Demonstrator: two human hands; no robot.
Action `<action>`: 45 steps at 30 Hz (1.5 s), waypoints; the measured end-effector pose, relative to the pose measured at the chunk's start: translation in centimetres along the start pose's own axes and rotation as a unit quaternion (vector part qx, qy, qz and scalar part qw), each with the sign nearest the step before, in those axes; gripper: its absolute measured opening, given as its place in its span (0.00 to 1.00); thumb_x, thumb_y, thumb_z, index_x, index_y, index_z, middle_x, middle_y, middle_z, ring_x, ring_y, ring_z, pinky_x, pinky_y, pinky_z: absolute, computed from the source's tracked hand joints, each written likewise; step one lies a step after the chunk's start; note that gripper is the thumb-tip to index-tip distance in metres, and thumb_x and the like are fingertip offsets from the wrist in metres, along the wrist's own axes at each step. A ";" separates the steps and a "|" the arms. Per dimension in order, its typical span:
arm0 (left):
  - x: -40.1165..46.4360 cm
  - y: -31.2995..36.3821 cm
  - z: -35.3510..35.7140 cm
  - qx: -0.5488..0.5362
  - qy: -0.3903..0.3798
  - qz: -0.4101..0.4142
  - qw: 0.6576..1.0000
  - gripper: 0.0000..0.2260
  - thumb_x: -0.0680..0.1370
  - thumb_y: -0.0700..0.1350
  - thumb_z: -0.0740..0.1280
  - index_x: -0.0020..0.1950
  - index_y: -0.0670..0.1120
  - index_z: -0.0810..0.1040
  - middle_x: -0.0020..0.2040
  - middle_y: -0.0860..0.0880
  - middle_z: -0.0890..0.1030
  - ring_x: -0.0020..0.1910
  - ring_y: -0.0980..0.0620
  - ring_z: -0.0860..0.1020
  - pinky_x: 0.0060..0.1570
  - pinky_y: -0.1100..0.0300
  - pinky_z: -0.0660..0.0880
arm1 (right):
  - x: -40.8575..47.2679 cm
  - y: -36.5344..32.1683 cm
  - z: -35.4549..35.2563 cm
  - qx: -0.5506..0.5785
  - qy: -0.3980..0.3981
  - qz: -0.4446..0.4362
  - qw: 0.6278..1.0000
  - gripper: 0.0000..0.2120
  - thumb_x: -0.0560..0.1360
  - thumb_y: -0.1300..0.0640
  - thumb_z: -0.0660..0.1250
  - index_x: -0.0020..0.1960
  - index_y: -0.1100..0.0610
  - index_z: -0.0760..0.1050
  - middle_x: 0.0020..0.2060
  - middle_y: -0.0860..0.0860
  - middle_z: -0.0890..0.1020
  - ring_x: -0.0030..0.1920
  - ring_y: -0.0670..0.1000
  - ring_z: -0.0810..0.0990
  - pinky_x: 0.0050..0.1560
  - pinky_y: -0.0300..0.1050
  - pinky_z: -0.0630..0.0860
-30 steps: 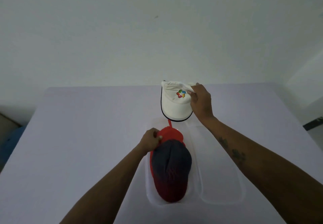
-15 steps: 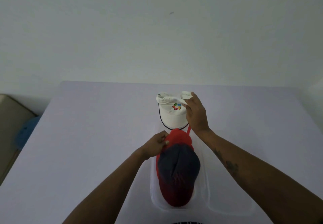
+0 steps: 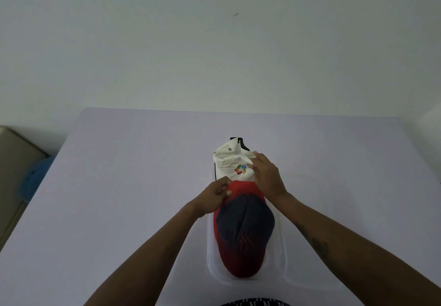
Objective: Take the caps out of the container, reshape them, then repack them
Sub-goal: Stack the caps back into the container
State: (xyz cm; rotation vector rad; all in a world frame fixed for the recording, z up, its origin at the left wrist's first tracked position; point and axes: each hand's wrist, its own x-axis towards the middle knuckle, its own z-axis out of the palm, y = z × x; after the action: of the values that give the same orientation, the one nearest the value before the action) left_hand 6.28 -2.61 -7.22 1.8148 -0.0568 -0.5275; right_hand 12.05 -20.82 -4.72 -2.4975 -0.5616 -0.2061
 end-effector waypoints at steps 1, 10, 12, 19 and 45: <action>-0.1 0.0 0.0 0.000 0.001 0.001 1.000 0.05 0.82 0.41 0.58 0.50 0.50 0.72 0.48 0.54 0.77 0.48 0.57 0.75 0.50 0.65 0.72 | -0.1 -0.1 0.0 -0.005 -0.010 0.005 1.000 0.13 0.72 0.66 0.69 0.56 0.69 0.77 0.50 0.64 0.81 0.47 0.63 0.83 0.48 0.55 0.81; -0.2 -0.5 -0.9 0.009 0.215 0.043 0.976 0.06 0.72 0.40 0.72 0.45 0.44 0.76 0.41 0.50 0.80 0.40 0.54 0.77 0.45 0.60 0.76 | 0.2 0.2 0.5 -0.008 -0.073 0.081 0.994 0.13 0.78 0.61 0.63 0.59 0.65 0.77 0.50 0.60 0.80 0.48 0.58 0.80 0.48 0.46 0.76; 0.3 -0.1 -2.0 0.022 0.260 0.071 0.963 0.13 0.70 0.41 0.74 0.51 0.44 0.75 0.48 0.50 0.78 0.45 0.55 0.77 0.45 0.65 0.75 | 0.5 0.4 0.5 -0.009 -0.094 0.096 0.991 0.12 0.78 0.60 0.63 0.58 0.64 0.77 0.50 0.60 0.80 0.49 0.58 0.80 0.48 0.47 0.77; 3.1 0.9 -3.9 0.196 0.126 0.060 0.971 0.25 0.74 0.43 0.71 0.69 0.45 0.68 0.72 0.48 0.67 0.69 0.51 0.67 0.66 0.59 0.65 | 1.3 0.7 0.6 -0.004 -0.135 0.137 0.981 0.11 0.79 0.61 0.62 0.57 0.64 0.78 0.51 0.60 0.80 0.50 0.58 0.80 0.50 0.44 0.75; 4.2 -0.6 -2.7 0.280 0.128 0.007 0.951 0.06 0.81 0.42 0.60 0.57 0.44 0.71 0.45 0.46 0.80 0.45 0.45 0.78 0.62 0.51 0.66 | 2.0 3.0 2.3 -0.074 -0.219 0.075 0.970 0.09 0.78 0.59 0.61 0.55 0.61 0.76 0.47 0.57 0.82 0.48 0.57 0.79 0.59 0.47 0.67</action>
State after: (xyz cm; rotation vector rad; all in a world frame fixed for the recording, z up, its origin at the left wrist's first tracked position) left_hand 10.94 -1.28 -8.51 2.4241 -0.0433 -0.2715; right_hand 15.23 -21.15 -7.58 -2.7306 -0.5418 0.3850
